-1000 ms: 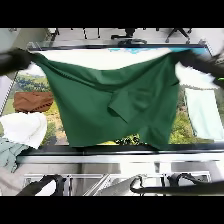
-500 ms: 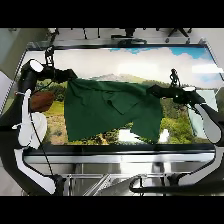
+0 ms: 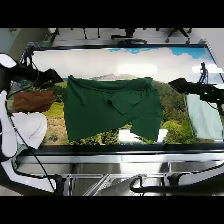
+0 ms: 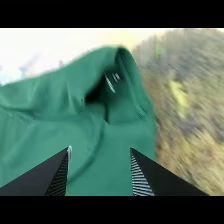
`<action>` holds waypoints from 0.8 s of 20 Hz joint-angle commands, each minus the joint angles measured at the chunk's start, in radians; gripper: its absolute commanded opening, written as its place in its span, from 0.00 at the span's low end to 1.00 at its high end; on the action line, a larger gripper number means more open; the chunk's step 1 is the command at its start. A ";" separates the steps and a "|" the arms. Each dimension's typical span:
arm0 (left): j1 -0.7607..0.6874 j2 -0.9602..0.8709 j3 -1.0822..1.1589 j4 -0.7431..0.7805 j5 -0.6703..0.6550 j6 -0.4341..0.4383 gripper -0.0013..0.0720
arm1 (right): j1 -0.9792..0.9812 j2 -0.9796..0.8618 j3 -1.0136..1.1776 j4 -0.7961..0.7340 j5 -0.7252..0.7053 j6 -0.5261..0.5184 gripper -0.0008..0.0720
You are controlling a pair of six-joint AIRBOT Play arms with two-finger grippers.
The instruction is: Fold the shirts.
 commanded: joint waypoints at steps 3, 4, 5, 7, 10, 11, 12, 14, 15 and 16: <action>0.071 0.299 -0.626 0.075 0.021 -0.010 0.83 | -0.081 0.026 -0.006 -0.121 0.117 0.062 0.61; 0.085 0.338 -0.722 0.079 0.056 -0.010 0.83 | -0.079 0.026 -0.006 -0.121 0.118 0.062 0.61; 0.102 0.371 -0.810 0.077 0.089 -0.010 0.83 | -0.077 0.026 -0.006 -0.121 0.118 0.061 0.61; 0.124 0.412 -0.935 0.074 0.142 -0.009 0.83 | -0.076 0.026 -0.006 -0.121 0.118 0.061 0.61; 0.118 0.417 -1.035 -0.018 0.204 0.024 0.83 | -0.076 0.026 -0.006 -0.121 0.117 0.054 0.61; 0.108 0.413 -1.062 -0.071 0.237 0.046 0.83 | -0.076 0.026 -0.006 -0.121 0.117 0.054 0.61; 0.092 0.399 -1.076 -0.109 0.261 0.059 0.83 | -0.076 0.026 -0.006 -0.121 0.116 0.053 0.61; 0.050 0.341 -1.082 -0.132 0.286 0.072 0.83 | -0.076 0.026 -0.006 -0.121 0.112 0.042 0.61; 0.029 0.305 -1.080 -0.133 0.302 0.074 0.83 | -0.076 0.026 -0.006 -0.121 0.113 0.042 0.61; 0.014 0.270 -1.071 -0.132 0.310 0.074 0.83 | -0.076 0.026 -0.006 -0.121 0.113 0.042 0.61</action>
